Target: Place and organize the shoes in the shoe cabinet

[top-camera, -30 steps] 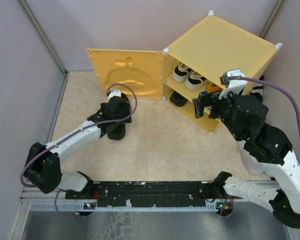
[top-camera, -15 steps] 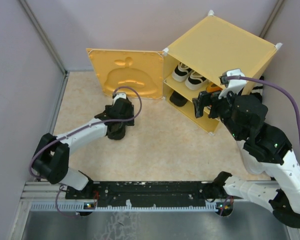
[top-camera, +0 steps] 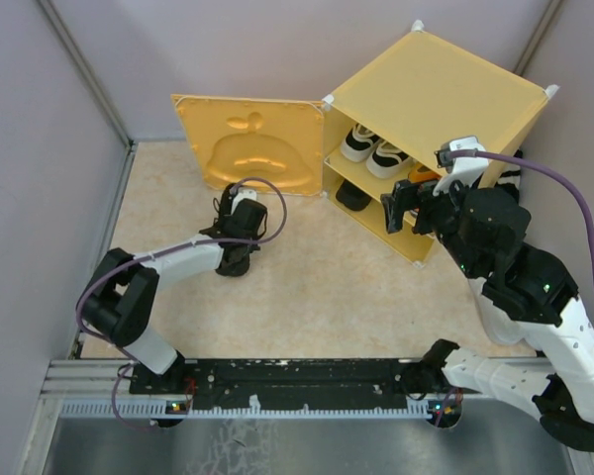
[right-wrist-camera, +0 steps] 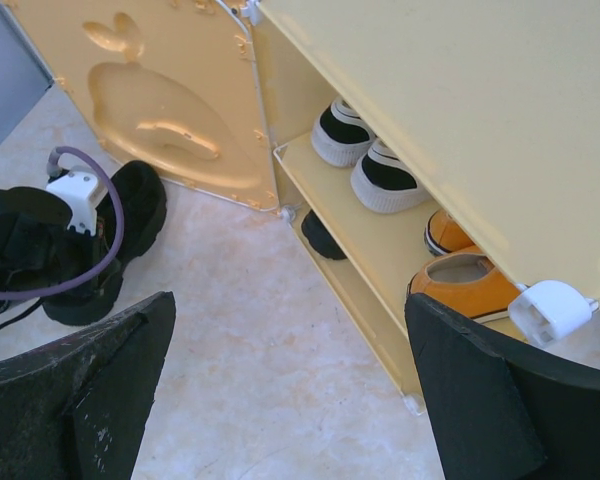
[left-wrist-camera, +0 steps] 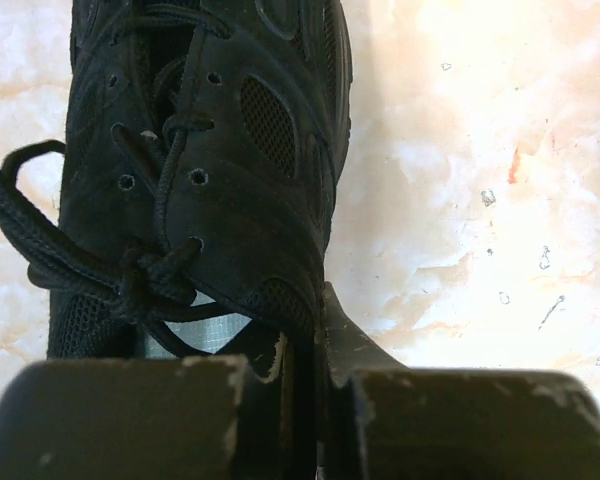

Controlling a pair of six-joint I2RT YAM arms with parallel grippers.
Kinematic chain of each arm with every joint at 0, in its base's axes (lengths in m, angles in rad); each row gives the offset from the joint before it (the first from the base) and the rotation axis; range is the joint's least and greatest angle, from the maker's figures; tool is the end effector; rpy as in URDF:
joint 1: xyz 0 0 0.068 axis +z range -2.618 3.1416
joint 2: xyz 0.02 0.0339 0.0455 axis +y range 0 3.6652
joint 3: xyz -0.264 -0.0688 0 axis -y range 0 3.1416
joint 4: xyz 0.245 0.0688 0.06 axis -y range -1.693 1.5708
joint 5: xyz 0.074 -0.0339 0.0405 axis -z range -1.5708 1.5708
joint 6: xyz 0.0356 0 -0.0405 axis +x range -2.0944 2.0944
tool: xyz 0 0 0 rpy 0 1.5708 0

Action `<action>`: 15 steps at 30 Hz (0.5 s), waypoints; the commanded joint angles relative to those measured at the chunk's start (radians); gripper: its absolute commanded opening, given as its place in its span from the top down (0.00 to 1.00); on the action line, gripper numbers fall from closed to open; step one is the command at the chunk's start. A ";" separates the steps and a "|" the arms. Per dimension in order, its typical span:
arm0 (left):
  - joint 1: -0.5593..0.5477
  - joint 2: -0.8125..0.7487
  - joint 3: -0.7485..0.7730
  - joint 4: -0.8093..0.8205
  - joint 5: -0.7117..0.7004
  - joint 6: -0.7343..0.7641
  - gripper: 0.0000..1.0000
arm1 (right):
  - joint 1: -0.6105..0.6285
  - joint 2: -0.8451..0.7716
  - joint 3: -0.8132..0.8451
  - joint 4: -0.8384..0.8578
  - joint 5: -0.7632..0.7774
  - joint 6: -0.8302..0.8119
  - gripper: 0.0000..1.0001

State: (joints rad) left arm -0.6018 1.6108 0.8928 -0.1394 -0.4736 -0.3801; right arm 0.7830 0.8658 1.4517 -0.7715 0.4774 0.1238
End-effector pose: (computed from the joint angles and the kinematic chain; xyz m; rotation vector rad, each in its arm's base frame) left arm 0.2760 -0.1699 0.1814 0.0489 2.3099 0.0855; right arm 0.0992 0.0757 0.4805 -0.2264 1.7270 0.2470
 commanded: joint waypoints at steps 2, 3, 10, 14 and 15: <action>-0.028 0.045 -0.026 -0.029 0.122 -0.004 1.00 | -0.004 -0.001 0.019 0.014 0.020 -0.009 0.02; -0.044 0.031 -0.014 -0.047 0.122 0.004 1.00 | -0.004 0.001 0.024 0.013 0.022 -0.010 0.02; -0.317 -0.038 0.146 -0.167 0.064 0.076 1.00 | -0.003 0.032 0.093 0.002 0.083 -0.025 0.02; -0.416 -0.030 0.210 -0.088 0.177 0.112 1.00 | -0.004 0.055 0.134 0.002 0.073 -0.034 0.02; -0.433 -0.025 0.215 -0.053 0.200 0.124 1.00 | -0.004 0.057 0.139 0.003 0.071 -0.037 0.02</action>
State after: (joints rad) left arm -0.9825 1.6108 1.0298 -0.2874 -0.3683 -0.3195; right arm 0.7830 0.9115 1.5238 -0.7891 0.5262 0.1143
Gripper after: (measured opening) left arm 0.065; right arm 0.982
